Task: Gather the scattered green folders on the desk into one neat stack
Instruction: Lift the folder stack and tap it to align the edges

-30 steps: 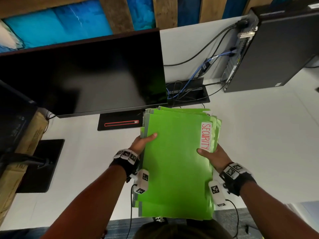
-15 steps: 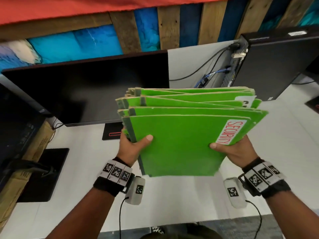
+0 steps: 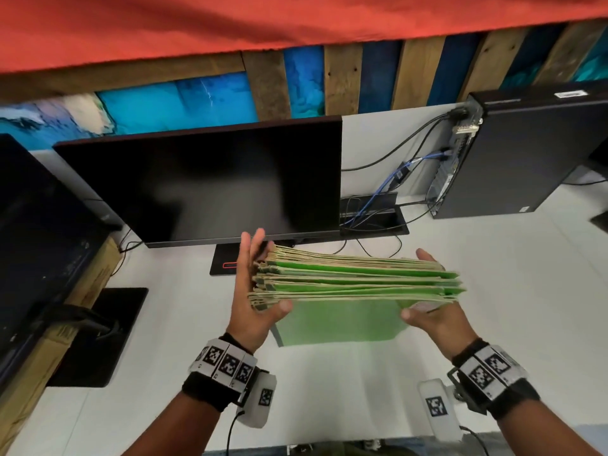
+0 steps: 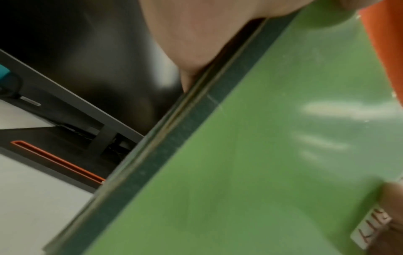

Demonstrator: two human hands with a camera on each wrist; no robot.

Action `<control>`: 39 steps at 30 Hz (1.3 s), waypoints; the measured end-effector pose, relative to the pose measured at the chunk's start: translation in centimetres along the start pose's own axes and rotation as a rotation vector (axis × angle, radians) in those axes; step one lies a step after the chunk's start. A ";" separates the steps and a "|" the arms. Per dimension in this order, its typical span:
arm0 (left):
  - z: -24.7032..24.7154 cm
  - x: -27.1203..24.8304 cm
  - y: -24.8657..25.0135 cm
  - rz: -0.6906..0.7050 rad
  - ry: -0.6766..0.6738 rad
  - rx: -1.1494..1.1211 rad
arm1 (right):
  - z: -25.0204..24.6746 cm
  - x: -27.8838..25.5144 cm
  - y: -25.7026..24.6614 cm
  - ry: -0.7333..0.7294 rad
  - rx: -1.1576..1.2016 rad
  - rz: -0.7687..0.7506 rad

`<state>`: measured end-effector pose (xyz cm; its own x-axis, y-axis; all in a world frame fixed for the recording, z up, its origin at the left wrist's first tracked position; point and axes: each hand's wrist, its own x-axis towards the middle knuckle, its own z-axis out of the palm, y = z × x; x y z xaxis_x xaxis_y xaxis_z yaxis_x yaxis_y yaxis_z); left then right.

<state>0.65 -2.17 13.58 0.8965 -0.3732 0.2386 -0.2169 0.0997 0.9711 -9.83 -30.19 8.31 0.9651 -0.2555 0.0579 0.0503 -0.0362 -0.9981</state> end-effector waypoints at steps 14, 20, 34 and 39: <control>0.3 3.7 2.4 -0.367 0.174 -0.203 | 0.9 1.3 -1.0 0.117 0.104 -0.052; 0.9 4.3 2.8 -0.425 0.179 -0.240 | 1.7 2.0 -1.8 0.194 0.315 0.022; 1.3 5.9 3.0 -0.600 0.244 -0.200 | 2.7 3.3 -4.3 0.418 0.366 0.084; 0.6 6.0 2.5 -0.581 0.208 -0.177 | 3.1 4.0 -4.4 0.524 0.262 0.065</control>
<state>5.22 -4.75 17.42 0.9090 -0.2271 -0.3496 0.3774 0.0924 0.9214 -5.36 -28.02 12.89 0.7159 -0.6950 -0.0667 0.1219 0.2185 -0.9682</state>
